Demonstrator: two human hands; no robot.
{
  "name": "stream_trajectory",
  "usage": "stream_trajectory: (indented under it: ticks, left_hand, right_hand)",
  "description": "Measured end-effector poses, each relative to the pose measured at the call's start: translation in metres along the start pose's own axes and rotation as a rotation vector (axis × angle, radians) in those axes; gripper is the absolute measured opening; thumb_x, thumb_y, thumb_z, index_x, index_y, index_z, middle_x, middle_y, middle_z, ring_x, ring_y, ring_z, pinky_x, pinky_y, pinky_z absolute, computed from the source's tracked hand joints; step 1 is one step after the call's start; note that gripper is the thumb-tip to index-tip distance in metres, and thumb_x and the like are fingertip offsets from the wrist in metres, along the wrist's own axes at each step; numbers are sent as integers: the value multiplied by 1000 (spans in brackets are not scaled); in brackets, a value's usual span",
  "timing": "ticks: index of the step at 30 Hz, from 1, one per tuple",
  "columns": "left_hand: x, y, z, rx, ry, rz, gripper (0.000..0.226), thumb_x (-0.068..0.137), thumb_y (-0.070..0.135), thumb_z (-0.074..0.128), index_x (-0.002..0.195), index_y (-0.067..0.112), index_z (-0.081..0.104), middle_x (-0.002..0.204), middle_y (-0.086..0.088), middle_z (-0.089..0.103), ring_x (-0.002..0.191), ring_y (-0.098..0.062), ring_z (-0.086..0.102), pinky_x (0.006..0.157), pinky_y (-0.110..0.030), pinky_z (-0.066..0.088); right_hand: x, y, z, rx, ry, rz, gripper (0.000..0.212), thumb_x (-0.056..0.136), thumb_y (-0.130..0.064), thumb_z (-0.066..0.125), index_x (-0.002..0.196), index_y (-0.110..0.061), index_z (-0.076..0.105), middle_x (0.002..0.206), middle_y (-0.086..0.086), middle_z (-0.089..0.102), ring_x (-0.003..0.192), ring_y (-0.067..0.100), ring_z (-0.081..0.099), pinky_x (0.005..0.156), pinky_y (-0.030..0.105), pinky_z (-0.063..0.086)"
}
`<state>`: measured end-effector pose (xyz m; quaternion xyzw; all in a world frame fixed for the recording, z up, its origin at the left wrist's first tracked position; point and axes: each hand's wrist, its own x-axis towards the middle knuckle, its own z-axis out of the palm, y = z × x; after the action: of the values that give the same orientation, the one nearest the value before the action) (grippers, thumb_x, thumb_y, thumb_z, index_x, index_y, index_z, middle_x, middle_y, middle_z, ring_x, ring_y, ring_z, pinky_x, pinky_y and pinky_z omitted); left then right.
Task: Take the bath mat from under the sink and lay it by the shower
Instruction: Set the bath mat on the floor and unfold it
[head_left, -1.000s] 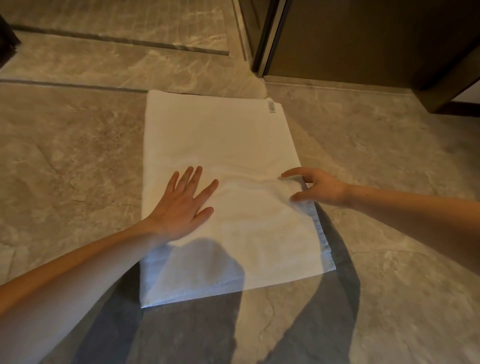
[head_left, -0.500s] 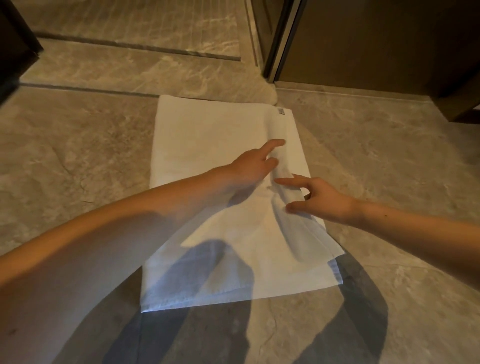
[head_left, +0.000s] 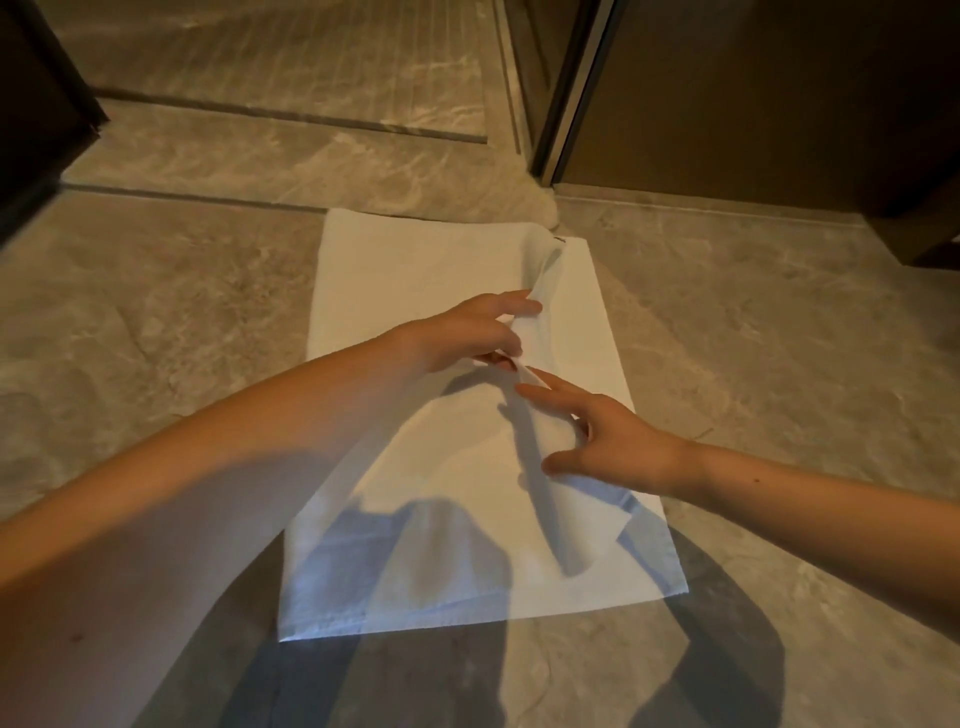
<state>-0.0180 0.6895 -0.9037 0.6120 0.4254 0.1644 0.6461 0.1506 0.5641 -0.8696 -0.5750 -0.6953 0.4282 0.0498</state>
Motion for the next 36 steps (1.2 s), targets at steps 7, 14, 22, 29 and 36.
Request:
stream_trajectory:
  ticks: [7, 14, 22, 29, 36]
  left_hand:
    - [-66, -13, -76, 25, 28, 105, 69, 88, -15, 51, 146, 19, 42, 161, 13, 15, 145, -15, 26, 86, -17, 46]
    - [-172, -21, -174, 55, 270, 5, 64, 89, -9, 56, 139, 32, 52, 158, 10, 22, 140, -19, 29, 90, -25, 53]
    - [-264, -74, -254, 227, 443, -303, 68, 90, -6, 57, 138, 42, 50, 158, 11, 23, 147, -20, 18, 109, -37, 41]
    - [-289, -123, -263, 301, 544, -492, 73, 85, -11, 56, 143, 33, 46, 156, 5, 29, 144, -21, 25, 95, -21, 33]
    - [-275, -140, -239, 812, 760, -485, 55, 88, 2, 55, 142, 10, 44, 154, -8, 35, 134, -33, 37, 103, -36, 35]
  right_hand:
    - [33, -69, 30, 205, -77, -108, 78, 85, -4, 70, 150, -28, 36, 158, -19, 22, 142, -3, 20, 111, 15, 22]
    - [88, -162, 80, 297, -192, -327, 80, 81, -1, 73, 142, -40, 39, 141, -37, 29, 120, -30, 30, 93, -3, 30]
    - [144, -243, 187, 342, -341, -391, 87, 79, -6, 76, 151, -31, 33, 160, -15, 20, 143, 7, 25, 104, 25, 32]
    - [165, -256, 254, 453, -447, -252, 80, 81, -4, 72, 150, -25, 36, 159, -7, 26, 134, 22, 46, 103, 37, 47]
    - [161, -227, 243, 177, -100, -464, 50, 92, -4, 56, 141, -11, 50, 148, 11, 46, 133, 24, 45, 106, 22, 35]
